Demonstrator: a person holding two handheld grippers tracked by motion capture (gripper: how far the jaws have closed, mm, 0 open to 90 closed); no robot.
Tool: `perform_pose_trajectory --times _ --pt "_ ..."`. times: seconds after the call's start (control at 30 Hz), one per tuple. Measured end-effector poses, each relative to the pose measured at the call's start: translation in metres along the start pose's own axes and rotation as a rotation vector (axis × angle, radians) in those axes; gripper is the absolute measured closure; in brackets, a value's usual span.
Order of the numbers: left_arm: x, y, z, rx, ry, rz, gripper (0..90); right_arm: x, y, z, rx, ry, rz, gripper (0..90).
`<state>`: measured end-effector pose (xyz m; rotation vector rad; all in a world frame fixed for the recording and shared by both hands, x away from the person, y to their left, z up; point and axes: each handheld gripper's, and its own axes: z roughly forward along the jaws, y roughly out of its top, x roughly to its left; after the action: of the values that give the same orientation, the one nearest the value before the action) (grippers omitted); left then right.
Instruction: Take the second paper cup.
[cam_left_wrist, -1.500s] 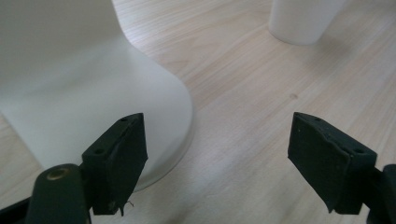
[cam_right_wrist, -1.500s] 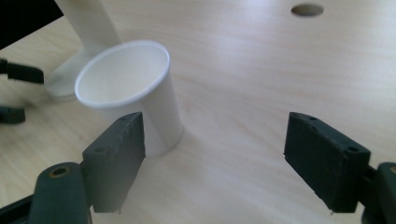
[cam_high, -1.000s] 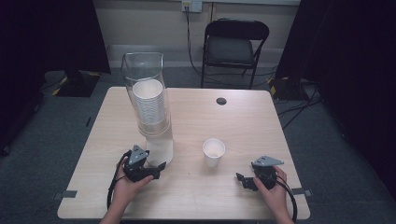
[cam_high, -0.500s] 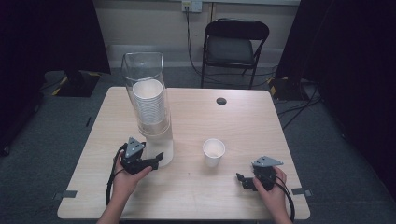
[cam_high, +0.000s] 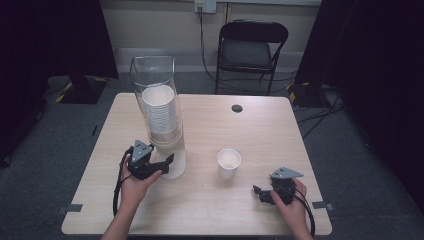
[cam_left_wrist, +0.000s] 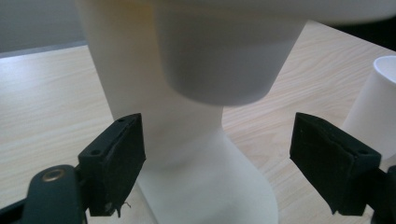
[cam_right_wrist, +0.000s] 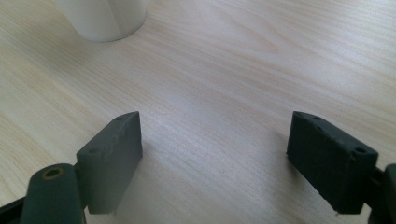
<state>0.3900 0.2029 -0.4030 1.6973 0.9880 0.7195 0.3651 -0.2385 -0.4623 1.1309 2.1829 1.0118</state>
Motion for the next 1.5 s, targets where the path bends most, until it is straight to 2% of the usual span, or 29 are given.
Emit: perform_pose_trajectory --times 0.07,0.27,0.53,0.7,0.8,0.93,1.03,1.07,1.13,1.2,1.23,1.27,1.3,1.33,1.4,1.43,1.5 --pt "0.000 0.004 0.000 -0.019 -0.005 -0.017 18.0 0.000 0.000 0.000 0.000 0.000 0.000 17.7" --pt "0.002 0.013 -0.002 -0.055 0.008 -0.018 18.1 0.000 0.000 0.000 0.000 0.000 0.000 17.7" --pt "0.004 0.015 0.003 -0.090 0.003 -0.023 18.8 0.000 0.000 0.000 0.000 0.000 0.000 17.6" --pt "0.001 0.015 0.007 -0.076 0.003 -0.004 18.9 0.000 0.000 0.000 0.000 0.000 0.000 17.6" --pt "0.000 0.015 0.011 -0.086 0.004 -0.004 19.1 0.000 0.000 0.000 0.000 0.000 0.000 17.7" --pt "-0.001 0.016 0.011 -0.113 0.014 -0.007 19.3 0.000 0.000 0.000 0.000 0.001 0.000 17.7" --pt "0.000 0.019 0.010 -0.147 0.016 -0.028 19.3 0.000 0.000 0.000 0.000 0.000 0.000 17.6" --pt "0.000 0.020 0.010 -0.142 0.028 -0.022 19.3 0.000 0.000 0.000 0.000 0.001 0.001 17.6" --pt "0.000 0.021 0.011 -0.150 0.019 -0.026 18.1 0.000 0.000 0.000 0.000 0.000 0.000 17.7" --pt "-0.001 0.023 0.012 -0.140 0.043 -0.002 17.0 0.000 0.000 0.000 0.000 0.000 0.000 17.7" --pt "-0.001 0.023 0.012 -0.140 0.042 0.014 17.8 0.000 0.000 0.000 0.000 0.001 0.000 17.7" --pt "-0.001 0.024 0.011 -0.150 0.042 0.012 18.7 0.000 0.000 0.000 0.000 0.001 0.001 17.6" --pt "0.001 0.025 0.009 -0.145 0.052 0.042 19.5 0.000 0.000 0.000 0.000 0.001 0.000 17.6" --pt "0.000 0.026 0.009 -0.156 0.044 0.053 18.7 0.000 0.000 0.000 0.000 0.001 0.000 17.7" --pt "-0.002 0.026 0.009 -0.157 0.034 0.061 23.4 0.000 0.000 0.000 0.000 0.000 0.000 17.6" --pt "-0.003 0.025 0.010 -0.146 0.027 0.068 29.1 0.000 0.000 0.000 0.000 0.001 0.000 17.6" --pt "-0.002 0.025 0.010 -0.144 0.037 0.079 31.6 0.000 0.000 0.000 0.000 0.001 0.000 17.6"
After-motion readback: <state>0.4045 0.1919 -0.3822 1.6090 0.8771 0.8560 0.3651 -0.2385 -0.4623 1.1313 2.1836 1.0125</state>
